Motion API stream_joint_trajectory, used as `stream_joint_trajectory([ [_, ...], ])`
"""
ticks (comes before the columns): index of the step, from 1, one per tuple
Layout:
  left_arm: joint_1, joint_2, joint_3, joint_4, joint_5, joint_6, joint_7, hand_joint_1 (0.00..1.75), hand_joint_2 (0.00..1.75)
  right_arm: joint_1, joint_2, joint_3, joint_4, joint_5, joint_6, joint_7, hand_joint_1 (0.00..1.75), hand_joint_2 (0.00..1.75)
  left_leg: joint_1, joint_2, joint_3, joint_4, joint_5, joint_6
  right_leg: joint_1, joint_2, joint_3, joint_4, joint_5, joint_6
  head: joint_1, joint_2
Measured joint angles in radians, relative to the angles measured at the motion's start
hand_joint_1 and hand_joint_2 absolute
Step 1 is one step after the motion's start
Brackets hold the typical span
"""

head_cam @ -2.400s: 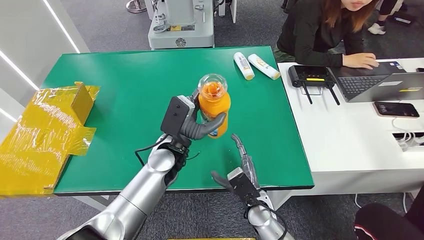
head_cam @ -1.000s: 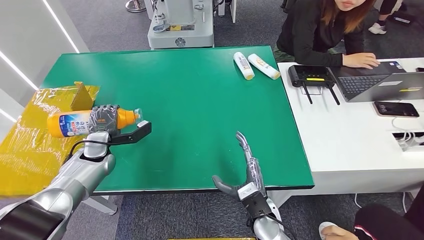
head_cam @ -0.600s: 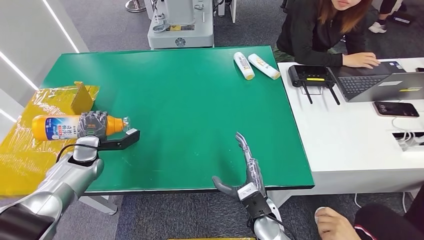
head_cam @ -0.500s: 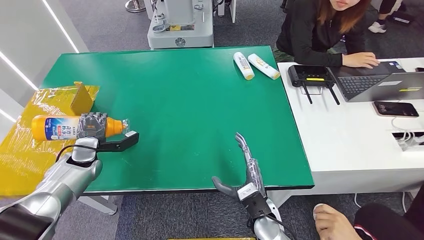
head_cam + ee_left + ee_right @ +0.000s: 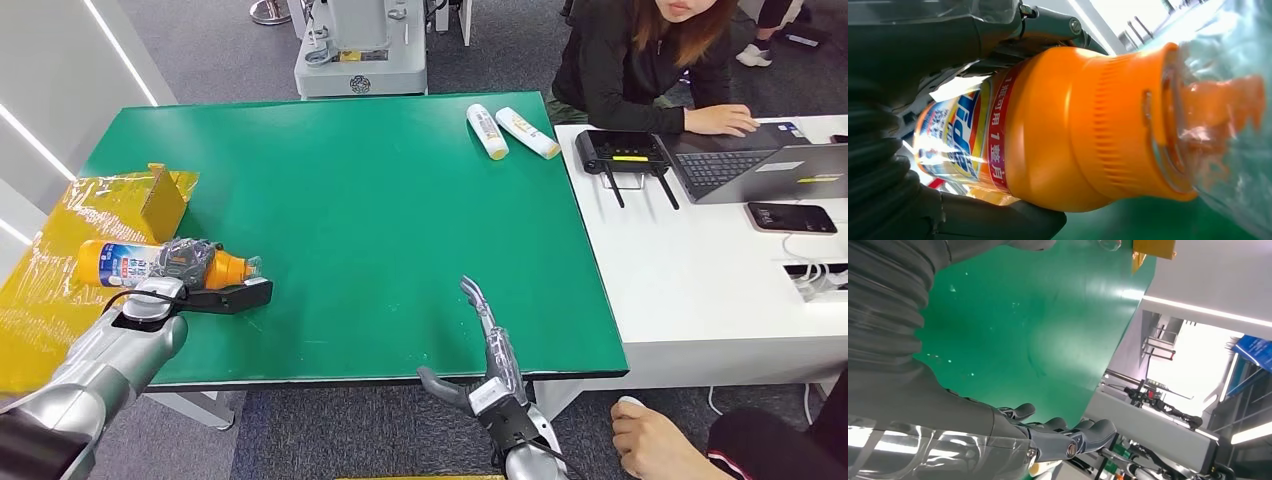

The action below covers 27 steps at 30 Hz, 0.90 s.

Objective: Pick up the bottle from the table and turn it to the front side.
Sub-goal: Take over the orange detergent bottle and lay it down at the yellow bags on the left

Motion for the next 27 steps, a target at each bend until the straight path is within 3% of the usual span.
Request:
stream_joint_trajectory([
  [8, -0.009, 0.027, 0.082, 0.0, 0.057, -0.061, -0.007, 1.75, 1.75, 0.009, -0.009, 0.004, -0.014, 0.017, 0.019, 0.016, 0.0, 1.75, 0.0, 0.0, 0.0, 0.0, 0.001, -0.001, 0.0, 0.0, 0.0, 0.0, 0.0, 0.0, 0.0, 0.0],
  [9, -0.011, 0.031, 0.09, 0.0, 0.055, -0.065, -0.005, 1.68, 1.75, 0.01, -0.01, 0.004, -0.015, 0.018, 0.022, 0.017, 0.0, 1.75, 0.0, 0.0, 0.0, 0.0, 0.001, -0.001, 0.0, 0.0, 0.0, 0.0, 0.0, 0.0, 0.0, 0.0],
  [13, -0.018, 0.045, 0.107, 0.0, 0.04, -0.073, 0.007, 0.0, 1.75, 0.013, -0.012, 0.01, -0.016, 0.024, 0.031, 0.018, 0.0, 1.75, 0.0, 0.0, 0.0, 0.0, 0.001, -0.001, 0.0, 0.0, 0.0, 0.0, 0.0, 0.0, 0.0, 0.0],
  [27, -0.013, 0.061, 0.145, 0.0, 0.025, 0.045, -0.036, 0.0, 1.75, 0.021, -0.013, 0.043, -0.027, 0.07, 0.03, 0.026, 0.0, 1.75, 0.0, 0.0, 0.0, 0.0, 0.001, -0.001, 0.0, 0.0, 0.0, 0.0, 0.0, 0.0, 0.0, 0.0],
])
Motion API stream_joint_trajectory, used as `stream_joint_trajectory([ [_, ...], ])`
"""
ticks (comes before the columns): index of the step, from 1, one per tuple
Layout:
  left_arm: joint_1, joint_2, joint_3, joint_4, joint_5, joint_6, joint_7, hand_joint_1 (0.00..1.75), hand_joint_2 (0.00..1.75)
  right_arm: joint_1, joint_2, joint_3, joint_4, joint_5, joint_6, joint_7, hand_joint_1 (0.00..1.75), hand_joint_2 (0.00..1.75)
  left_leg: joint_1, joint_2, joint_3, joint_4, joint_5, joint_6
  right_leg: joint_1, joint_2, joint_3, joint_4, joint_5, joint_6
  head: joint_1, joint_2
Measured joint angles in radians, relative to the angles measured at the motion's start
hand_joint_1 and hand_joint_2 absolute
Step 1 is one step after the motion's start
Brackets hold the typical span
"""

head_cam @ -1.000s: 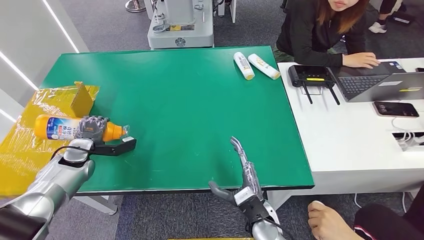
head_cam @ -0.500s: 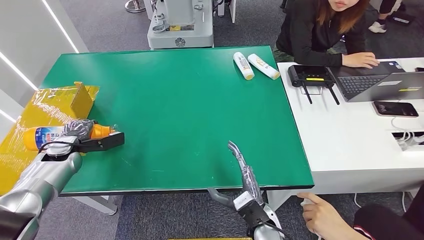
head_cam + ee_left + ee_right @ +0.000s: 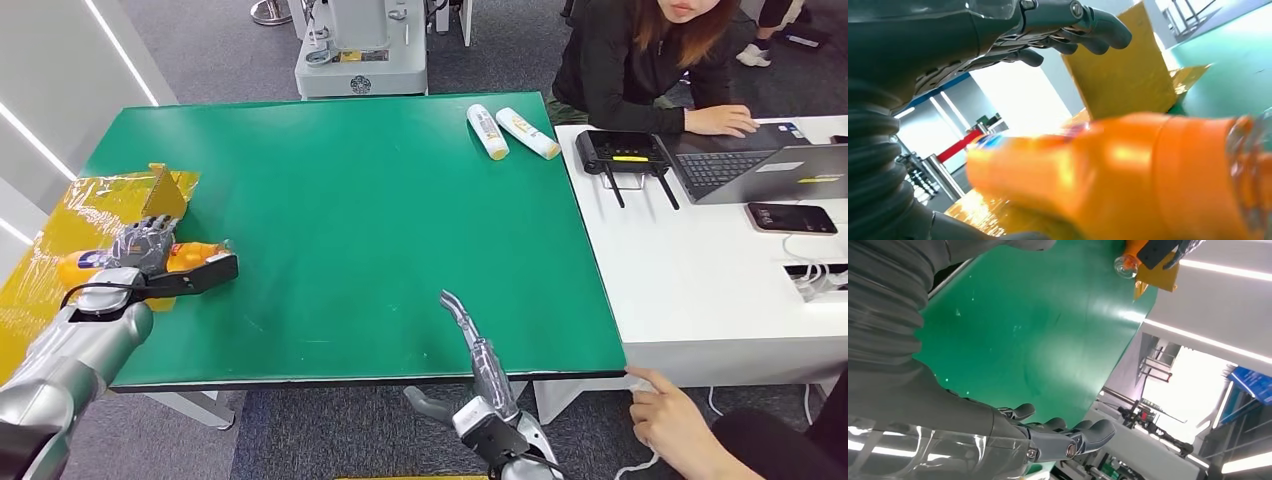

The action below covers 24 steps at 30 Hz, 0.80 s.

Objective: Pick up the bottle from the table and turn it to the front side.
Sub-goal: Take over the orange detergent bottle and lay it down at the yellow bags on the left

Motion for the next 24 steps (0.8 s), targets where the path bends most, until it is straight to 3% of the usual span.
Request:
stream_joint_trajectory([
  [5, 0.015, -0.016, 0.01, 0.0, 0.002, 0.046, -0.027, 0.0, 1.75, 0.012, 0.0, 0.005, -0.015, 0.004, -0.004, 0.011, 0.0, 1.75, 0.0, 0.0, 0.0, 0.0, 0.0, 0.0, 0.0, 0.0, 0.0, 0.0, 0.0, 0.0, 0.0, 0.0],
  [10, 0.018, -0.053, 0.039, -0.001, 0.023, 0.172, -0.085, 0.0, 1.75, 0.025, 0.0, 0.004, -0.029, 0.014, -0.003, 0.016, 0.0, 1.75, 0.0, 0.0, 0.0, 0.0, 0.0, 0.0, 0.0, 0.0, 0.0, 0.0, 0.0, 0.0, 0.0, 0.0],
  [16, 0.017, -0.162, 0.133, -0.043, 0.185, 0.31, -0.31, 0.0, 1.75, 0.05, 0.0, 0.001, -0.045, 0.02, -0.017, 0.029, 0.0, 1.75, -0.001, -0.002, 0.0, 0.001, 0.0, 0.0, 0.0, -0.002, 0.001, -0.001, 0.0, 0.0, 0.0, 0.0],
  [20, 0.022, -0.254, 0.18, -0.118, 0.277, 0.244, -0.373, 0.0, 1.75, 0.07, 0.0, -0.01, -0.052, 0.021, -0.023, 0.03, 0.0, 1.75, -0.001, -0.002, 0.0, 0.001, 0.0, 0.0, -0.001, -0.002, 0.001, -0.001, 0.0, 0.0, 0.0, 0.0],
  [24, 0.085, -0.319, 0.187, -0.306, 0.448, 0.079, -0.425, 0.0, 1.75, 0.089, 0.0, -0.03, -0.054, 0.02, -0.026, 0.025, 0.0, 1.75, -0.002, -0.002, 0.0, 0.001, -0.001, 0.001, -0.002, -0.002, 0.001, -0.001, 0.0, 0.001, 0.0, 0.0],
])
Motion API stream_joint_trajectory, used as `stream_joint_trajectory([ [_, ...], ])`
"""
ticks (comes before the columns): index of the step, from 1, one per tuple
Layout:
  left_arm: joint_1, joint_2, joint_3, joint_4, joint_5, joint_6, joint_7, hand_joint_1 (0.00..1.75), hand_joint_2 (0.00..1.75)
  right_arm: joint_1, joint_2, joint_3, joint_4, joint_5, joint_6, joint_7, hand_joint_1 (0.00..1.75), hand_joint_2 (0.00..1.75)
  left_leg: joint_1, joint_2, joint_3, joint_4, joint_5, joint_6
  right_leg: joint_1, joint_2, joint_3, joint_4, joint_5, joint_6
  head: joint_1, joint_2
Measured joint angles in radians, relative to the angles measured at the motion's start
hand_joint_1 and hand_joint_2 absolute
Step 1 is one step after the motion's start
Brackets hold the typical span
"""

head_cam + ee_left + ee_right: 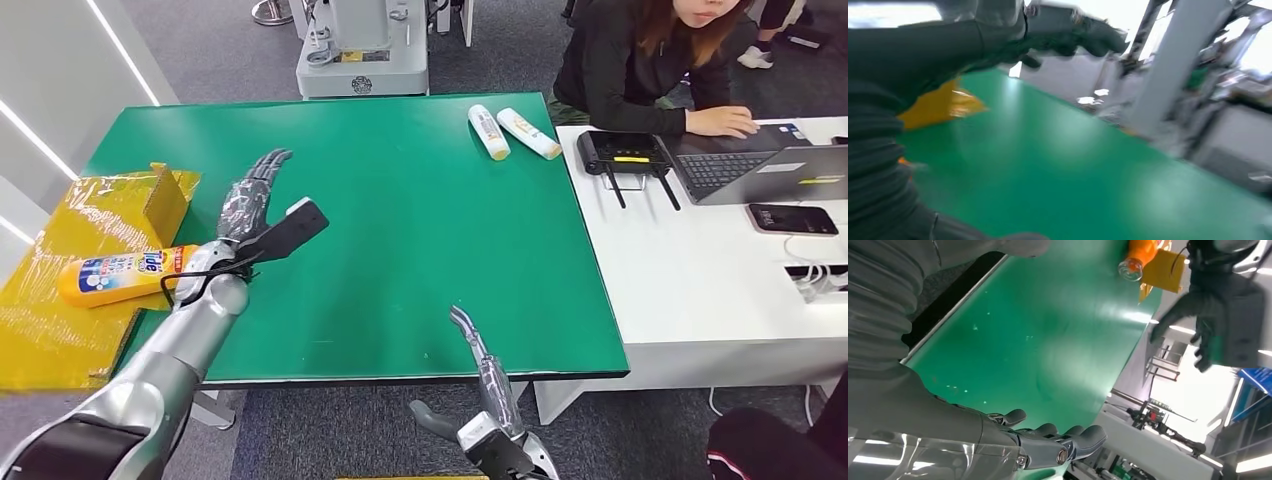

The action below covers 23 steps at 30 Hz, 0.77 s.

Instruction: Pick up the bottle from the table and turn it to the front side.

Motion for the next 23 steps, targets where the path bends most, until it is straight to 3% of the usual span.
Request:
stream_joint_trajectory([
  [3, 0.11, -0.038, -0.006, -0.226, 0.246, -0.099, -0.075, 0.0, 1.75, 0.017, 0.0, -0.021, -0.015, -0.008, -0.019, -0.018, 0.0, 1.75, 0.0, 0.001, 0.0, 0.0, -0.001, 0.001, 0.0, 0.001, 0.0, 0.0, 0.0, 0.0, 0.0, 0.0],
  [5, 0.197, -0.059, -0.024, -0.382, 0.373, -0.118, -0.093, 0.0, 1.75, 0.03, 0.0, -0.036, -0.036, -0.018, -0.036, -0.025, 0.0, 1.75, 0.0, 0.002, 0.0, 0.0, -0.002, 0.001, 0.0, 0.002, 0.0, 0.0, -0.001, 0.0, 0.0, 0.0],
  [10, 0.381, -0.097, -0.096, -0.638, 0.536, -0.128, -0.151, 0.0, 1.75, 0.069, -0.006, -0.071, -0.125, -0.056, -0.078, -0.043, 0.0, 1.75, 0.0, 0.001, 0.0, -0.001, -0.003, 0.002, 0.0, 0.002, 0.0, -0.001, -0.003, 0.001, 0.0, 0.0],
  [14, 0.486, -0.122, -0.158, -0.715, 0.588, -0.109, -0.187, 0.0, 1.75, 0.099, -0.022, -0.086, -0.201, -0.076, -0.097, -0.043, 0.0, 1.75, 0.0, 0.001, 0.0, -0.001, -0.004, 0.002, 0.0, 0.002, 0.0, -0.001, -0.003, 0.001, 0.0, 0.0],
  [23, 0.59, -0.146, -0.204, -0.74, 0.685, -0.108, -0.207, 0.0, 1.75, 0.149, -0.045, -0.088, -0.312, -0.09, -0.145, -0.042, 0.0, 1.75, 0.0, 0.001, 0.0, -0.001, -0.004, 0.003, 0.0, 0.001, 0.0, -0.001, -0.002, 0.001, 0.0, 0.0],
])
